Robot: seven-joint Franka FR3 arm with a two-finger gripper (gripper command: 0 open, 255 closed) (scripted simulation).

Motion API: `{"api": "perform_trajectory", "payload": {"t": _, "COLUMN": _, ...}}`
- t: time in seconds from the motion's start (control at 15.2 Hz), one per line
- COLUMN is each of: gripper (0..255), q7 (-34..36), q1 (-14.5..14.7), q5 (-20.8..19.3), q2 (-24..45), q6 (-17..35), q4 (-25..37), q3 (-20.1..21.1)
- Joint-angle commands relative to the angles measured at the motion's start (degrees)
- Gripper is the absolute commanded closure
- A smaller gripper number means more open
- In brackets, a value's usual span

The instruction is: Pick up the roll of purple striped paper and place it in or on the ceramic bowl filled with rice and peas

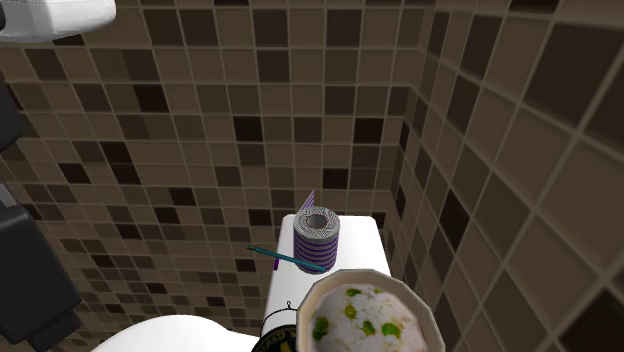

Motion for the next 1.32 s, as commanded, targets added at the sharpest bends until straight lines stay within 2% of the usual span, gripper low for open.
{"api": "perform_trajectory", "payload": {"t": 0.0, "gripper": 0, "q7": 0.00, "q1": 0.00, "q5": 0.00, "q2": 0.00, "q6": 0.00, "q4": 0.00, "q3": 0.00}}
{"api": "perform_trajectory", "payload": {"t": 0.66, "gripper": 0, "q7": -8.22, "q1": 1.93, "q5": -1.74, "q2": 22.24, "q6": 13.05, "q4": 8.66, "q3": -1.28}}
{"api": "perform_trajectory", "payload": {"t": 1.25, "gripper": 0, "q7": -14.38, "q1": 3.16, "q5": -2.39, "q2": 42.64, "q6": 19.06, "q4": 22.78, "q3": -1.16}}
